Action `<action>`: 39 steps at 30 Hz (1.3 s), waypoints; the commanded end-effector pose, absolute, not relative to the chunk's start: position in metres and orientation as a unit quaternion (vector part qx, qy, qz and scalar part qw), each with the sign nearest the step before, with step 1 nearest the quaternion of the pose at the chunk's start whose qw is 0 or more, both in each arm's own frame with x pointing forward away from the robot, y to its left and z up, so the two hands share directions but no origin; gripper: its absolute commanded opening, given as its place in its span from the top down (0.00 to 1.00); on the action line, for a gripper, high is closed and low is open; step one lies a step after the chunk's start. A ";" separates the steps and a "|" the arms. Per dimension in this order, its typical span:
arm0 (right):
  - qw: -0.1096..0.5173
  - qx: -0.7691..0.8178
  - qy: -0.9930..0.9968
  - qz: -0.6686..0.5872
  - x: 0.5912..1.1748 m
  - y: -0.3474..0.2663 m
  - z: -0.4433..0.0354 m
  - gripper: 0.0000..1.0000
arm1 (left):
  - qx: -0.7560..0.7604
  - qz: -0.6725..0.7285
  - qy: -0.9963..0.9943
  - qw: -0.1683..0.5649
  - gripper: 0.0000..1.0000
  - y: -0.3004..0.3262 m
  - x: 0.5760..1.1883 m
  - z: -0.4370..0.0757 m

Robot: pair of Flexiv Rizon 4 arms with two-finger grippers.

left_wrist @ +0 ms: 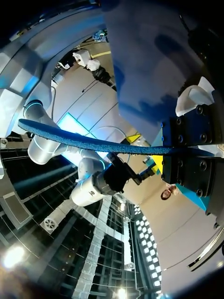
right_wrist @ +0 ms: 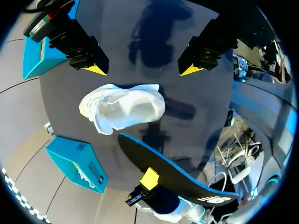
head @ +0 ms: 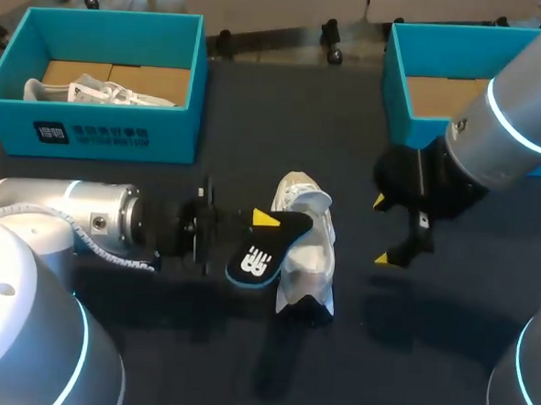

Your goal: Take the shoe out of the shoebox, open the shoe tongue, remove and reinsert the insole, then place the shoe into the shoebox

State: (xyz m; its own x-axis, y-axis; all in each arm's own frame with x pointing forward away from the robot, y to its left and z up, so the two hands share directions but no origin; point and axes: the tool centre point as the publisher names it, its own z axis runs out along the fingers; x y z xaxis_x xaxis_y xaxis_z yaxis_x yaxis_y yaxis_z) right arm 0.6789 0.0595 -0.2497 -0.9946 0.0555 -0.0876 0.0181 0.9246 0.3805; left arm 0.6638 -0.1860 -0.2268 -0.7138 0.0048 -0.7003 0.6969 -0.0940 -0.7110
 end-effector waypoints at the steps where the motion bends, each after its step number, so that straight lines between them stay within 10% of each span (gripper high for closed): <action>1: 0.049 0.013 0.979 0.196 0.675 0.046 -0.251 0.00 | 0.280 -0.684 0.625 0.251 1.00 -0.194 0.662 -0.230; 39: 0.047 0.016 0.981 0.190 0.675 0.040 -0.253 0.00 | 0.285 -0.684 0.620 0.258 1.00 -0.197 0.642 -0.270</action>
